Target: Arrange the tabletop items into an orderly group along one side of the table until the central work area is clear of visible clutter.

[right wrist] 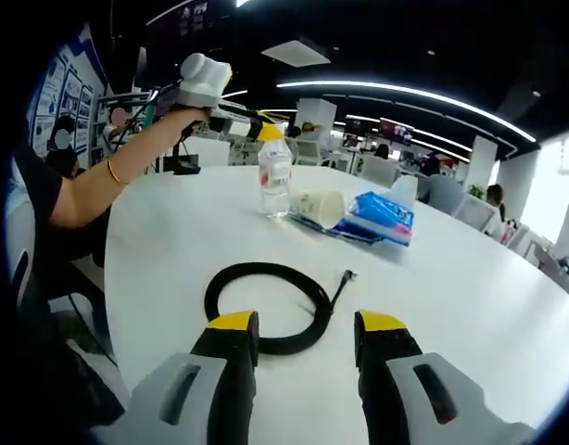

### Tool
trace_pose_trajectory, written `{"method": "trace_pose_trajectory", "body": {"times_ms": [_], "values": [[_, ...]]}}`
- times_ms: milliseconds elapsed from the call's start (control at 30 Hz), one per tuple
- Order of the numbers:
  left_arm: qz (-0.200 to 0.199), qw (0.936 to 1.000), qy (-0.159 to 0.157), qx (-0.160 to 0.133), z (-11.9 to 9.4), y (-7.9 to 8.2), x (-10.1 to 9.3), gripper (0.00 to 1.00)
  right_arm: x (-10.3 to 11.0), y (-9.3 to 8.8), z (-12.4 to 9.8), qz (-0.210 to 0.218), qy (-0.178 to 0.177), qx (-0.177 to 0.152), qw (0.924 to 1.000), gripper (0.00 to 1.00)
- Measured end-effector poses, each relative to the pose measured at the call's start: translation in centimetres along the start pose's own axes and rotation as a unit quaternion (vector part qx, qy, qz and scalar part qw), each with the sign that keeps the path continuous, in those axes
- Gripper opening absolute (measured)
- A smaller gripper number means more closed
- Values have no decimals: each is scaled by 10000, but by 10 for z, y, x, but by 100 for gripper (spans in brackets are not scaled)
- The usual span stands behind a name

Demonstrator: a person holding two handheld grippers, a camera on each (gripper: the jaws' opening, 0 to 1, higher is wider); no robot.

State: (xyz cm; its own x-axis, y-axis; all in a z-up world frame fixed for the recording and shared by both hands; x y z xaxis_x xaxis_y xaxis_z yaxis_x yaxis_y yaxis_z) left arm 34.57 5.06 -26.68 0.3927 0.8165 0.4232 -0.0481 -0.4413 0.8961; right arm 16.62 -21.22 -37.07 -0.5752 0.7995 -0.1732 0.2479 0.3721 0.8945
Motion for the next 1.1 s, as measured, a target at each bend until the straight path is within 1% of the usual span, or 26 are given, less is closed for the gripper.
{"method": "trace_pose_trajectory", "body": {"times_ms": [33, 67, 100, 200, 267, 300, 500, 533, 567, 667, 733, 800, 933, 1100], "values": [[-67, 10000, -18, -8, 0, 0, 0, 23, 0, 0, 0, 1, -2, -1, 10000, 40], [-417, 9990, -99, -127, 0, 0, 1, 23, 0, 0, 0, 3, -4, -5, 10000, 40], [-651, 9975, -155, -233, 0, 0, 1, 23, 1, 0, 0, 3, 2, -6, 10000, 40], [-972, 9940, -254, -427, 0, 1, 0, 24, 2, -1, 1, -1, 13, 6, 10000, 39], [-992, 9940, -284, -372, 2, -1, -2, 24, 3, -2, 1, -14, 19, 44, 10000, 39], [-995, 9939, -214, -419, 3, -1, -5, 25, 3, -2, 1, -14, 16, 45, 10000, 39], [-941, 9942, -67, -515, 6, 1, -8, 25, 2, -2, 1, 8, 4, 30, 10000, 39], [-940, 9938, 30, -599, 9, 2, -13, 22, 2, -3, 1, 20, -4, 41, 10000, 38], [-927, 9936, 104, -644, 11, 4, -15, 22, 1, -5, 0, 10, -20, 82, 10000, 38], [-1080, 9922, 160, -597, 10, 4, -17, 22, -1, -6, -2, 46, -49, 71, 10000, 37], [-1092, 9922, 196, -574, 9, 4, -18, 22, -1, -6, -3, 72, -60, 64, 9999, 37], [-1251, 9901, 290, -566, 6, 3, -17, 21, -2, -6, -3, 95, -65, 49, 9999, 37], [-1504, 9864, 379, -546, 2, -1, -10, 21, -2, -7, -4, 108, -52, 49, 9999, 37], [-1591, 9848, 369, -586, 0, -4, -6, 21, -3, -7, -4, 117, -69, 48, 9999, 37]]}}
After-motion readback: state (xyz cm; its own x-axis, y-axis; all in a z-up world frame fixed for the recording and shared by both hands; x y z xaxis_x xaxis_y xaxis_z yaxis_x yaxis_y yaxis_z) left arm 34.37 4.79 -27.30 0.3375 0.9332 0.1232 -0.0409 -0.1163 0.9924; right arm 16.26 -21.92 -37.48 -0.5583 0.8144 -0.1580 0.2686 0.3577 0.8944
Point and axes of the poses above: the point that each gripper's makers call its tool centre point, and the gripper's own axes: z roughly forward along the fingers, x roughly to its left, y roughly out of its top, the point moved 5 cm from there along -z, roughly backward along the fingers, and after that the axes turned 2 degrees about z, right-handed, at the moved point
